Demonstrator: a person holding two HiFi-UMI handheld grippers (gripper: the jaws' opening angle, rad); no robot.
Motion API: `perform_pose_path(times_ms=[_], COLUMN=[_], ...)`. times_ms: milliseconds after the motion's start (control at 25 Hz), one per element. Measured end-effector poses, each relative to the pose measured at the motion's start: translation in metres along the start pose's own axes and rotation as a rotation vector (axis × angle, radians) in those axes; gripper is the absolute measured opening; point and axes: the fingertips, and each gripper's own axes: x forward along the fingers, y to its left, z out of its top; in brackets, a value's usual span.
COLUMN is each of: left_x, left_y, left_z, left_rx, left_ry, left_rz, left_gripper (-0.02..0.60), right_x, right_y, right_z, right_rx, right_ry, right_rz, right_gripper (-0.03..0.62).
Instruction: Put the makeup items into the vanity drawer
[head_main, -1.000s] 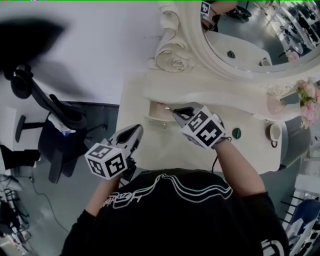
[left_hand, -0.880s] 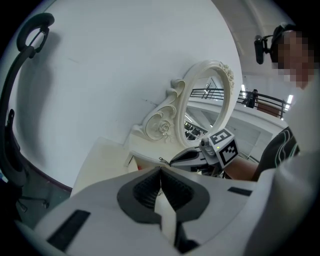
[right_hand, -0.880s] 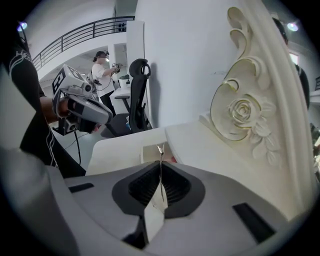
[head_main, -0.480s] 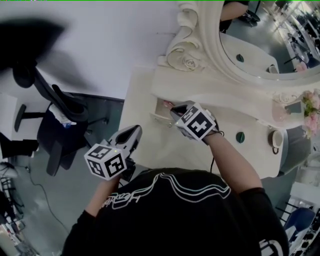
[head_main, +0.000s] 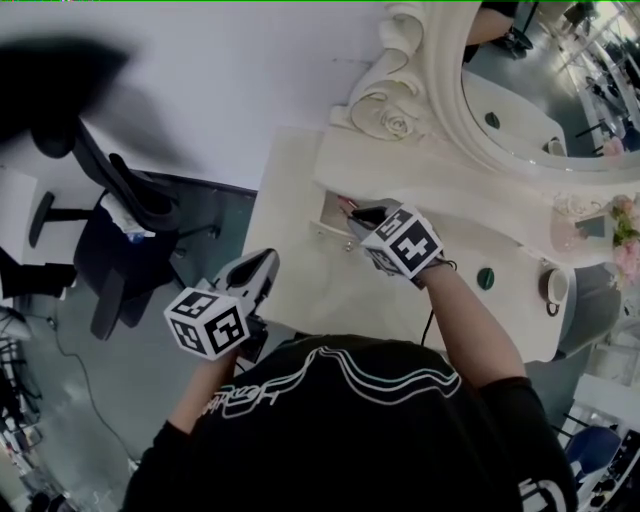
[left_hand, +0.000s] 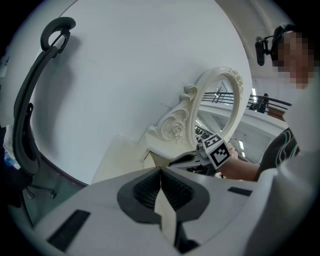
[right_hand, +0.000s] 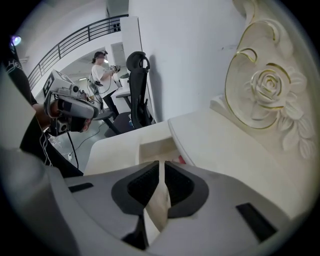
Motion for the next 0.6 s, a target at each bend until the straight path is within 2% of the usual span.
perform_pose_path(times_ms=[80,160,320,600], left_x=[-0.001,0.0,0.003,0.016], left_y=[0.001,0.001,-0.003,-0.019], left_z=[0.0,-0.001,-0.001,0.001], left_rx=[-0.001,-0.001,0.005,0.035], left_ry=[0.001,0.001,0.006,0.028], left_rz=[0.001,-0.002,-0.015,-0.07], left_gripper=[0.023,0.023,0.023,0.023], right_x=[-0.003,-0.006,-0.013,-0.04], right_y=[0.001,0.002,0.007,0.004], right_z=[0.002,0.003,0.006,0.003], right_rx=[0.007,0.006,0.012,0.034], right_ry=[-0.013,-0.029,-0.062,-0.117], right_rz=[0.008,0.01,0.013,-0.036], right_gripper=[0.05,0.116,0.141,0.157])
